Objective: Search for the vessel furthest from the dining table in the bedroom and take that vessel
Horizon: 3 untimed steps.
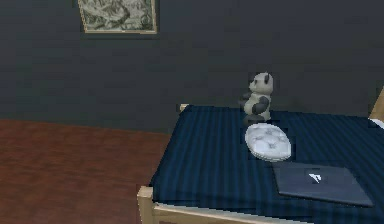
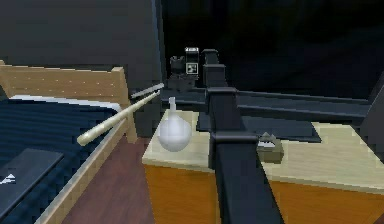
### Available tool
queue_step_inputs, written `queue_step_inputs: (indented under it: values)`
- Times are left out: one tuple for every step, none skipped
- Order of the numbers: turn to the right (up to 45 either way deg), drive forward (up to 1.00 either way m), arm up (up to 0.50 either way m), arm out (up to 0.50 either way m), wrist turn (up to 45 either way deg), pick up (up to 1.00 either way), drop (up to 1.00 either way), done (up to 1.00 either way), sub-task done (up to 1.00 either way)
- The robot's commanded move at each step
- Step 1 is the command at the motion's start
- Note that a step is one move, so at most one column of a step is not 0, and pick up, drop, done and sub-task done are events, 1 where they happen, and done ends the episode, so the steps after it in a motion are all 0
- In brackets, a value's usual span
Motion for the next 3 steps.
queue_step_inputs:
  values:
    - [0.0, 0.0, 0.0, 0.0, 33.0, 0.0, 0.0, 0.0, 0.0]
    - [0.0, 0.0, -0.3, 0.0, 0.0, 0.0, 0.0, 0.0, 0.0]
    - [0.0, 0.0, 0.0, 0.0, 0.0, 1.0, 0.0, 0.0, 0.0]
